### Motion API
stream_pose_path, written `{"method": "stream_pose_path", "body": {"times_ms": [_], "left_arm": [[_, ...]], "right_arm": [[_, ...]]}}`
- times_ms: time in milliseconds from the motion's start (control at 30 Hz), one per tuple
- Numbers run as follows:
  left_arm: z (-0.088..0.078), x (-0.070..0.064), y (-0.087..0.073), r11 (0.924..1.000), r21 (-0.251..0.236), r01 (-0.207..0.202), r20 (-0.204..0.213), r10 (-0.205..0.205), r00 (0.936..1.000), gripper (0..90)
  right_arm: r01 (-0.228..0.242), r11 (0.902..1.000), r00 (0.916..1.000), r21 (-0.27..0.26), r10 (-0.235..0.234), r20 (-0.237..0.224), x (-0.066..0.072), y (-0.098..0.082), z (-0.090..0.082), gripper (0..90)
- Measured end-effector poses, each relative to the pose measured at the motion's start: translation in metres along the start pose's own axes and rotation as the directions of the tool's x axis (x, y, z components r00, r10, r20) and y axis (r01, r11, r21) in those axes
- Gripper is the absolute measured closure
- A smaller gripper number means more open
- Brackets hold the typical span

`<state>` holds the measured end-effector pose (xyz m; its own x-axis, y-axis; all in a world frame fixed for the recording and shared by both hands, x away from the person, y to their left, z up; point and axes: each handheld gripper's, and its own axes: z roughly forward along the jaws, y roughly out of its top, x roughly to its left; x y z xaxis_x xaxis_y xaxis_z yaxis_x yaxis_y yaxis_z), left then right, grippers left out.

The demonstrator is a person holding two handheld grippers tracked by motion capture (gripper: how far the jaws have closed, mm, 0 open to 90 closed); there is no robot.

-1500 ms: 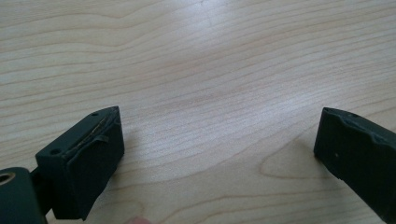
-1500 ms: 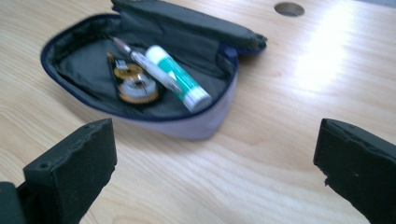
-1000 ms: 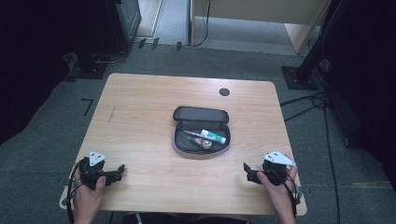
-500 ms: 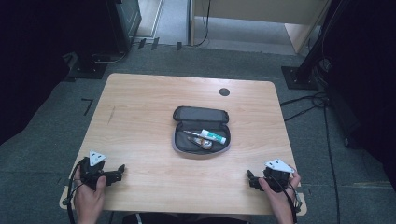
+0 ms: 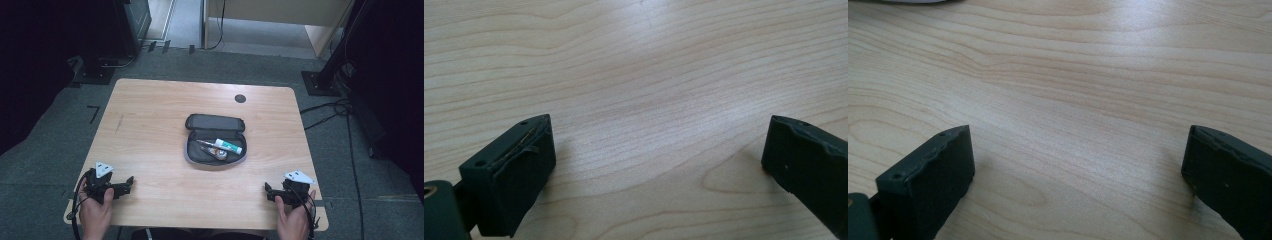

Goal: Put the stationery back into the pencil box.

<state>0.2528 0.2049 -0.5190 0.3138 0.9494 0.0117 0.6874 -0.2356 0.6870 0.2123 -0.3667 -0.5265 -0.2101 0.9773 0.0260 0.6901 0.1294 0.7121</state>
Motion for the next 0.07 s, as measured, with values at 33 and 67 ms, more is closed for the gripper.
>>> {"method": "stream_pose_path", "body": {"times_ms": [33,67], "left_arm": [[0.0,0.0,0.0,1.0,0.0,0.0,0.0,0.0,1.0,0.9],[0.0,0.0,0.0,1.0,0.0,0.0,0.0,0.0,1.0,0.9]], "right_arm": [[0.0,1.0,1.0,0.0,0.0,0.0,0.0,0.0,0.0,0.1],[0.0,1.0,1.0,0.0,0.0,0.0,0.0,0.0,0.0,0.1]]}}
